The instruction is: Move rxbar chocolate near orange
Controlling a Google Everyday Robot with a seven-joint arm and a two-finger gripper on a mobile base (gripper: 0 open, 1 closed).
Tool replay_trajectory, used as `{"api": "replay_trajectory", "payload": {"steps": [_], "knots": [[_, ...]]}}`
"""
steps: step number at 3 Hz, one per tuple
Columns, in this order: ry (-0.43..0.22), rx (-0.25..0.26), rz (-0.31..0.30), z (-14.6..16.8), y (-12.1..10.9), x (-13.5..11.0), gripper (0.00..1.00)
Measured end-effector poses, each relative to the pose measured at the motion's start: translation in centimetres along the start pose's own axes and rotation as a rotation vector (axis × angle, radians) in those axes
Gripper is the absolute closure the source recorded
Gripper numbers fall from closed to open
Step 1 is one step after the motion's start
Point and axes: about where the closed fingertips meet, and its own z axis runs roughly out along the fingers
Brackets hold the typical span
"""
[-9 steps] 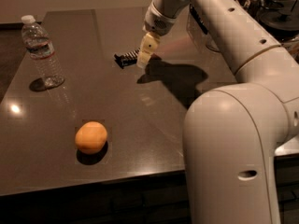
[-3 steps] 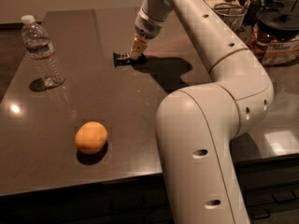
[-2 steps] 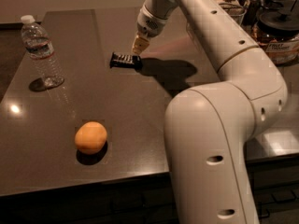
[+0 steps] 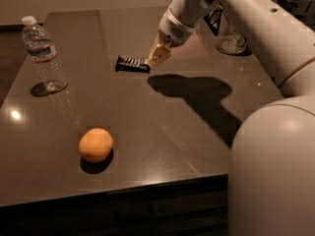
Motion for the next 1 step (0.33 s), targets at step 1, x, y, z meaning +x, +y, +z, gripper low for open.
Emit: {"api": "replay_trajectory", "payload": {"steps": [1], "knots": [[-0.004, 0.005, -0.002, 0.2, -0.44, -0.33, 0.46]]}}
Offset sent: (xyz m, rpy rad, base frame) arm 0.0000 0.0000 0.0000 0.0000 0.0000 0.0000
